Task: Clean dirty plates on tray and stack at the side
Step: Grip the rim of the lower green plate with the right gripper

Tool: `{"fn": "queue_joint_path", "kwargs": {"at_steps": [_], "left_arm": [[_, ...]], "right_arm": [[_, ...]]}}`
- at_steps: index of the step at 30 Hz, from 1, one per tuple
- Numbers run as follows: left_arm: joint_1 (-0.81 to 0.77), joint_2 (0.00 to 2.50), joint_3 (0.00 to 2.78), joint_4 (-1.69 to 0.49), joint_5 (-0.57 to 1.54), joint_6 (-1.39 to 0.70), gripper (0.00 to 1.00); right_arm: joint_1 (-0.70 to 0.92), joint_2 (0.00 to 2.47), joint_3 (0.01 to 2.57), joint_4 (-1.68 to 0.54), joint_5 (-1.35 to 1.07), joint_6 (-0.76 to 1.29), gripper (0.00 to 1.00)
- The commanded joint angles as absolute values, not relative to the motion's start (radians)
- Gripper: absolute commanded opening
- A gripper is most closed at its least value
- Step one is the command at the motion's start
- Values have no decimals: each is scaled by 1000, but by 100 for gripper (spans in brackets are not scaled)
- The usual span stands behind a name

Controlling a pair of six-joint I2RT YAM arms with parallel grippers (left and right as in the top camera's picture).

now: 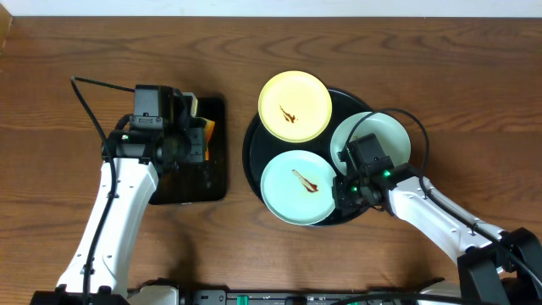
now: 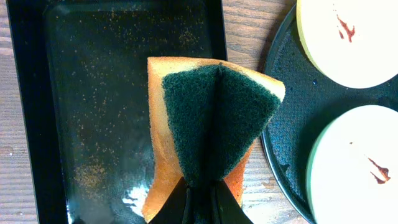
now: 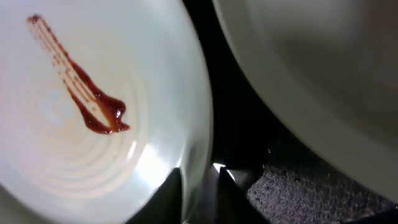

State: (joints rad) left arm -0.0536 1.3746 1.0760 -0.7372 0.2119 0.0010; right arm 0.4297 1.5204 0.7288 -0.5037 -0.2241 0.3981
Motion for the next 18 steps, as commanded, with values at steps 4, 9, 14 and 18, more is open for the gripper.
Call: {"fn": "queue_joint_path", "kwargs": {"at_steps": [4,9,14,18], "left_arm": [[-52,1364,1096,-741,229,14,7],[-52,1364,1096,-744,229,14,8],[-52,1364,1096,-748,241,14,7],[-52,1364,1096,-748,265,15,7]], "right_arm": [[435,1525,744,-505,-213,404,6],[435,1525,744,-505,-213,404,5],[435,1525,744,-505,-213,404,4],[435,1525,744,-505,-213,404,3]]}}
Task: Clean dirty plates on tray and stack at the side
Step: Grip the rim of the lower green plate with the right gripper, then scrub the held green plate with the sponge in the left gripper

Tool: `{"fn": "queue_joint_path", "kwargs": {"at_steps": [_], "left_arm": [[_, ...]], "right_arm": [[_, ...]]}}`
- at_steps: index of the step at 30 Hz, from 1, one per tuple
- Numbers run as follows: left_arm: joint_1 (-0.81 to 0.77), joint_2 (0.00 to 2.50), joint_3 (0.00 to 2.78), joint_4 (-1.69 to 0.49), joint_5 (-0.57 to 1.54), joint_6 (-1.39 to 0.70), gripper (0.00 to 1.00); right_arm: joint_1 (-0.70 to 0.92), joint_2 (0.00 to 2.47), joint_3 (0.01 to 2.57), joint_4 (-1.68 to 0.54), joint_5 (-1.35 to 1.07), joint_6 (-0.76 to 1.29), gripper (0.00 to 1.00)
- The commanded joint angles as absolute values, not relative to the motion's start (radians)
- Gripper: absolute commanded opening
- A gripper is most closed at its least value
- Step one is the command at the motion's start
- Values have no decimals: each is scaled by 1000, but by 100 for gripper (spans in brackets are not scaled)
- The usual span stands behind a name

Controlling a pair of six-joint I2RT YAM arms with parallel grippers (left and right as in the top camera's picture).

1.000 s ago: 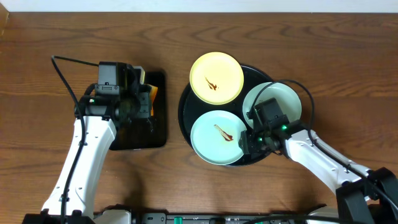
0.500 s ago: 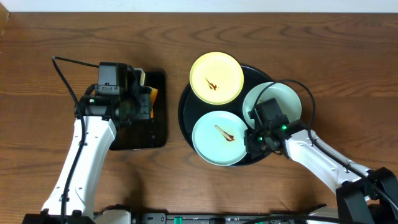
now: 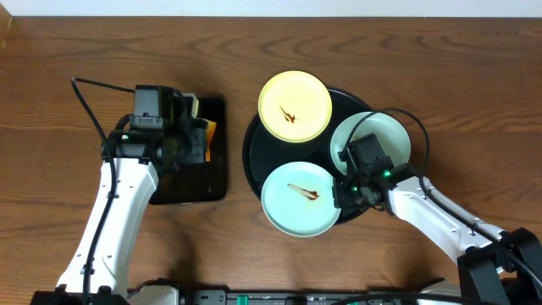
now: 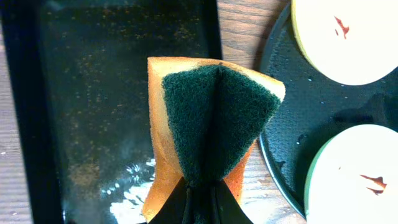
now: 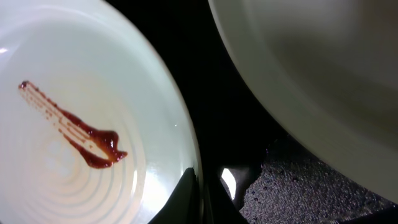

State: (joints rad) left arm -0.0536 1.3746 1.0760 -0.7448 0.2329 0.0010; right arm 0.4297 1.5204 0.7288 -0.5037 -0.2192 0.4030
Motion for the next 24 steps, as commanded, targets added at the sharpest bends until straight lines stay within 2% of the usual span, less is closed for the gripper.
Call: {"fn": "queue_joint_path", "kwargs": {"at_steps": [1,11,16,20,24], "left_arm": [[-52,1364,1096,-748,265,15,7],[-52,1364,1096,-746,267,15,7],[-58,1363,1096,-727,467,38,8],[-139,1365,1096,-714,518,25,7],[-287,1384,1096,-701,415,-63,7]], "right_arm": [[435,1525,744,-505,-213,404,3],[435,1525,744,-505,-213,404,2],[435,1525,744,-505,-213,404,2],[435,1525,744,-505,-213,404,2],[435,1525,744,-505,-213,404,2]]}}
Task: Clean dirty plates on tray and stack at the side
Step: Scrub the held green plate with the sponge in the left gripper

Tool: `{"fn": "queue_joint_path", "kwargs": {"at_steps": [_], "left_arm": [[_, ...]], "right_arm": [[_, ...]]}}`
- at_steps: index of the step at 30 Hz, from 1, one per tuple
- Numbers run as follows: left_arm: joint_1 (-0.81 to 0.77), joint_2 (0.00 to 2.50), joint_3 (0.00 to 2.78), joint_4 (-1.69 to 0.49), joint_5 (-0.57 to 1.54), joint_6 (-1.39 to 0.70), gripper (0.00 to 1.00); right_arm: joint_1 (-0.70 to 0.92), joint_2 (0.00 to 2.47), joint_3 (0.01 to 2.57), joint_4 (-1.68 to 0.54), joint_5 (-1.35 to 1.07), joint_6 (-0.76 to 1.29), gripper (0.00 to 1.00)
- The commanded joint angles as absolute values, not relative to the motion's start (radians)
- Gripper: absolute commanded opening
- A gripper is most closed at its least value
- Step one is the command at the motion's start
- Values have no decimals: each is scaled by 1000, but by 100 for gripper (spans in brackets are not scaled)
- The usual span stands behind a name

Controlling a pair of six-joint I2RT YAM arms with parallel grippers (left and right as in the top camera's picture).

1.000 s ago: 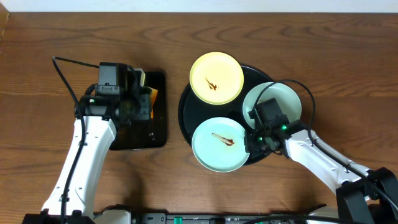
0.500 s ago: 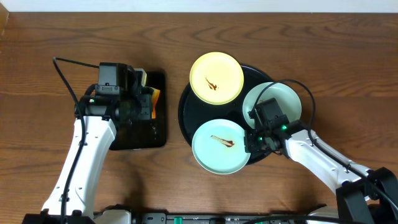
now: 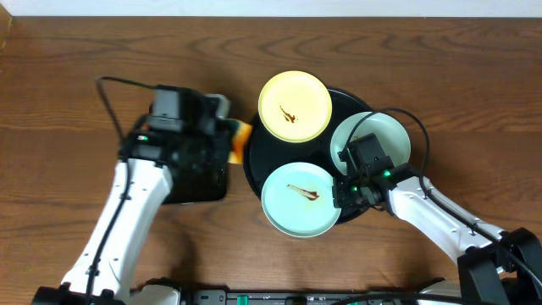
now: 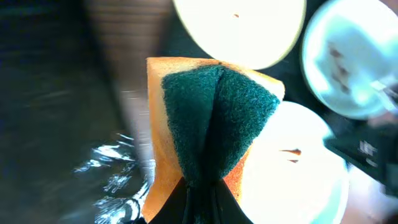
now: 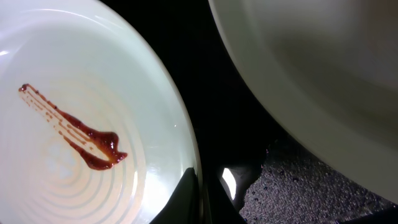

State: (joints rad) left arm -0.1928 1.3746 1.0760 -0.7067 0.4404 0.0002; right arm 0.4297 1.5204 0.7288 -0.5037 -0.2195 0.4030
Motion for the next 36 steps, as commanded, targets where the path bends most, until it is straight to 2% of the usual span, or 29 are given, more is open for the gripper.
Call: {"fn": "queue_joint_path", "kwargs": {"at_steps": [1,4,7,11,19,28,36], "left_arm": [[-321,1394,1096,-694,392,-104,7],[-419,1437,1096,-636,427,-212,8],[-487,1499,1096,-533,550,-308,7],[-532,1592,1096,-436,650,-422,8],[-566,1774,1096,-400,728,-539,7],[-569,1835,1095,-386,811,-556,7],[-587,1843,1063,-379,801,-563,8]], "right_arm": [[435,1525,744,-505,-213,404,2],[435,1525,744,-504,-213,403,2],[435,1525,744,-504,-213,404,2],[435,1525,744,-505,-213,404,2],[435,1525,744,-506,-214,404,2],[435,1525,744,-505,-214,404,1],[435,1525,744,-505,-213,404,1]]}}
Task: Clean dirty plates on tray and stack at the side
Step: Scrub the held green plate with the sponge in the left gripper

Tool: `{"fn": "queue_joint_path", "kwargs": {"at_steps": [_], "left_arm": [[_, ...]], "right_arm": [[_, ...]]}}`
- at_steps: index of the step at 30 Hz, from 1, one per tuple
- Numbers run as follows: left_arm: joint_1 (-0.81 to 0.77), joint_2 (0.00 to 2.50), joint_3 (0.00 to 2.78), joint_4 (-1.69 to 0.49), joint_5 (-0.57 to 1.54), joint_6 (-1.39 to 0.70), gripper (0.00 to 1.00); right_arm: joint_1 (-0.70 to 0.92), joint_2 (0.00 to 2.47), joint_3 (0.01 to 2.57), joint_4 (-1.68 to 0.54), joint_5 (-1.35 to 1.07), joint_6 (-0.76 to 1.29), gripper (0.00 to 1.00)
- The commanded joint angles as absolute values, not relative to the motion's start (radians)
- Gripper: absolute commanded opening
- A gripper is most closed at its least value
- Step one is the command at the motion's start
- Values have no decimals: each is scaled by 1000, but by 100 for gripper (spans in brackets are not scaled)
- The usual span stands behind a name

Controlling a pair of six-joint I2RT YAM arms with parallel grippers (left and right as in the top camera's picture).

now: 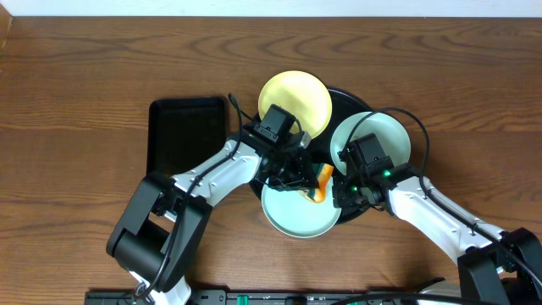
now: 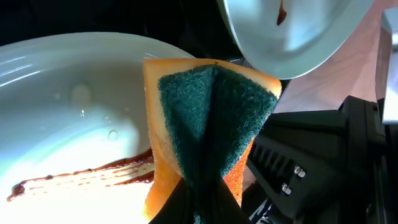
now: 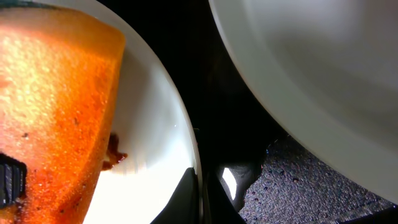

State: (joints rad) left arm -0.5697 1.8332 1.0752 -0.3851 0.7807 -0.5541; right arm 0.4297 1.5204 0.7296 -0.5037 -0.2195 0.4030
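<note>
A round black tray (image 1: 252, 161) carries three plates: a yellow one (image 1: 301, 89), a pale green one at the right (image 1: 391, 135), and a pale green front plate (image 1: 288, 216). A brown sauce streak (image 2: 81, 177) crosses the front plate (image 2: 68, 106). My left gripper (image 2: 202, 194) is shut on an orange sponge with a green scouring face (image 2: 211, 118). The sponge (image 1: 322, 182) rests on the right part of the front plate, over the streak's end (image 3: 115, 152). My right gripper (image 3: 208, 186) is shut on that plate's right rim (image 3: 180, 130).
A black rectangular tray (image 1: 182, 135) lies on the wooden table left of the round tray. The right plate (image 3: 311, 74) sits close beside my right gripper (image 1: 343, 193). My two arms meet over the front plate.
My left gripper has moved with the sponge from the round tray's left edge onto the right part of the front plate. The right gripper still pinches the rim, unmoved.
My left gripper held the sponge over the rectangular tray while the right gripper's fingers straddled the front plate's rim. Then the right gripper was shut on the rim and the plate sat nearer the front. The sponge came to the round tray and now sits on the sauce.
</note>
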Motion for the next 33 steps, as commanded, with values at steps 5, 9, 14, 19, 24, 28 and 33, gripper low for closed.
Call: {"fn": "queue_joint_path", "kwargs": {"at_steps": [5,9,14,19,24,28,33], "left_arm": [[-632,1863,1058,-379,796,-563,8],[-651,1873,1055,-400,709,-562,8],[-633,1873,1055,-451,547,-547,7],[-604,1873,1056,-509,432,-548,7],[-562,1867,1056,-527,390,-530,7],[-524,1839,1059,-553,319,-524,8],[-490,1793,1059,-605,202,-495,7]], "right_arm": [[435,1525,744,-505,-213,404,1],[435,1525,744,-505,-214,404,1],[435,1525,744,-506,-214,404,1],[435,1525,744,-508,-213,404,1],[435,1525,744,-509,-213,403,1],[435,1525,744,-511,-213,403,1],[435,1525,744,-512,-213,403,1]]}}
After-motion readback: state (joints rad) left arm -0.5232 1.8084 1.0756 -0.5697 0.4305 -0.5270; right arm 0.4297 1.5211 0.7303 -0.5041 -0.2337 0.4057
